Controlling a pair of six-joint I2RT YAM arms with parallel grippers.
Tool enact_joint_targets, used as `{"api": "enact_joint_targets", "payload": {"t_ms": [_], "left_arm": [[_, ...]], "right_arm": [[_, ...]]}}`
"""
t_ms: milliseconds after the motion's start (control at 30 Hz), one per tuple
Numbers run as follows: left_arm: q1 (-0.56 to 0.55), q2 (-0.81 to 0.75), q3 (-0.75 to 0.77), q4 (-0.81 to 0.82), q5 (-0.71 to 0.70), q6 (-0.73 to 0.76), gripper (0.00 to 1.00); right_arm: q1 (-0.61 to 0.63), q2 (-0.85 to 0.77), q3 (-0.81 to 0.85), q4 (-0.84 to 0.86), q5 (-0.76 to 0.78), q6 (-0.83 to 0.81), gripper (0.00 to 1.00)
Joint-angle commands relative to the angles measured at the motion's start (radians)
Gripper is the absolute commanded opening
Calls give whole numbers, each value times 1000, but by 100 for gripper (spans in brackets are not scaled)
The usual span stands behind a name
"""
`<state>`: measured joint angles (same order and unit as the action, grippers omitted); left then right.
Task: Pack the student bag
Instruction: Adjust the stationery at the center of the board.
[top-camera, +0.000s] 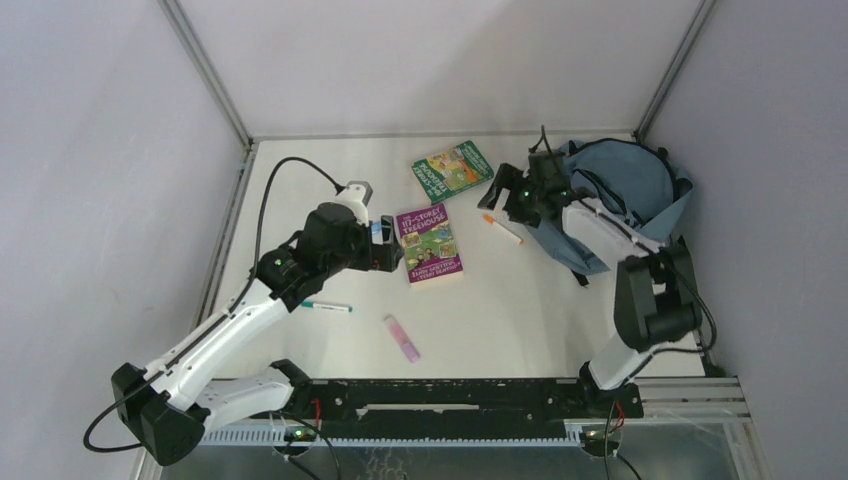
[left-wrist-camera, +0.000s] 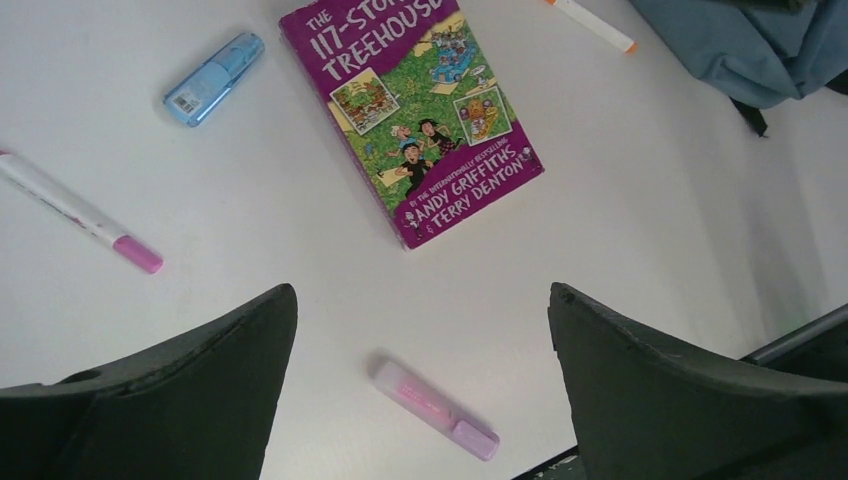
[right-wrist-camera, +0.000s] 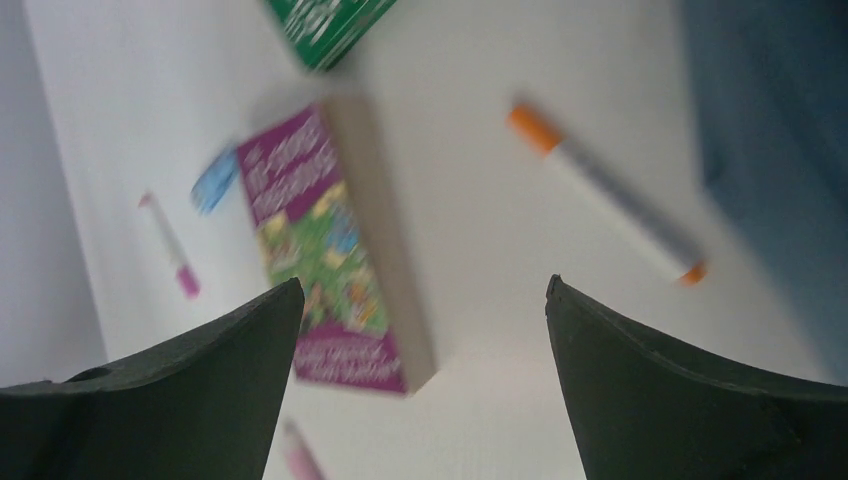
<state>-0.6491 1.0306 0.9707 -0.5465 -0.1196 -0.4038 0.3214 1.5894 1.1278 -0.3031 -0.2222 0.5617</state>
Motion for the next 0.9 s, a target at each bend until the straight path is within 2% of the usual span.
{"api": "enact_joint_targets", "payload": {"t_ms": [0,167,400,533,733,867], "left_arm": [[5,-6,-9,52,44,-25,100],[5,-13,-15,60,53,-33,100],[6,-18,-34,79,64,-45,100],[5,-10,-39,81,67,-45,100],[5,19,-29,99,77,-41,100],[5,48,-8,100,106,-46,100]], "right_arm": [[-71,147,130,-48,20,-40,100],[-85,296,254,-84,49,-44,100],[-73,394,265,-109,59,-28,100],[-30,367,207,-101,13,-16,100],[112,289,135,-63,-90,52,100],[144,212,138,-97,-82,43,100]]}}
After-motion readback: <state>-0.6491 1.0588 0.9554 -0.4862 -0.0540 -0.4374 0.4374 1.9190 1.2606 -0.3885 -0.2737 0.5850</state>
